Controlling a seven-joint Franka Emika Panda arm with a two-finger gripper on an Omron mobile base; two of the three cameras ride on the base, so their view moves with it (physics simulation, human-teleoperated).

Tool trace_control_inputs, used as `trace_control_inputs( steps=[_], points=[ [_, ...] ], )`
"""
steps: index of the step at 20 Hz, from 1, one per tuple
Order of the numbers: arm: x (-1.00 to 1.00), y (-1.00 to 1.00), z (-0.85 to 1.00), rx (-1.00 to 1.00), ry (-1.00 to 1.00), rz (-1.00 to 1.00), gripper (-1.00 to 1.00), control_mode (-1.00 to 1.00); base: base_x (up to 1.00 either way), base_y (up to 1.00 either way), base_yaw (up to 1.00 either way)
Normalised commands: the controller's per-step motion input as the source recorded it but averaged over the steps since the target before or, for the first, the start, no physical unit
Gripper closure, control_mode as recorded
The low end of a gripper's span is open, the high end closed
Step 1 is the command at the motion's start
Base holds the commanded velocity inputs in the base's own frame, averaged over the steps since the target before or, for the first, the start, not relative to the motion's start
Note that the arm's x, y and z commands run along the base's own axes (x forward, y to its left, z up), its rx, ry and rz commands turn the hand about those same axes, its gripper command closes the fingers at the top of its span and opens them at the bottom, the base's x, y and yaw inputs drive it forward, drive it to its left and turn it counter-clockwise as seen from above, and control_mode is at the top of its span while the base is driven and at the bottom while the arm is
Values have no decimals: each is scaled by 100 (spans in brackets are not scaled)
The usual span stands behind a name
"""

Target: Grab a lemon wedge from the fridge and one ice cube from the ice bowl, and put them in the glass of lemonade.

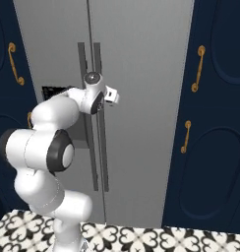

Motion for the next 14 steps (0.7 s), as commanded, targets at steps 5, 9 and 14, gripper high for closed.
trace_control_inputs(
  steps=[5, 9, 14],
  points=[
    [36, 0, -23, -2, -6, 0, -100, -100, 0, 0, 0],
    [21, 4, -23, -1, -9, 0, -100, -100, 0, 0, 0],
    [25, 0, 0, 0, 0, 0, -100, -100, 0, 0, 0]
  ],
)
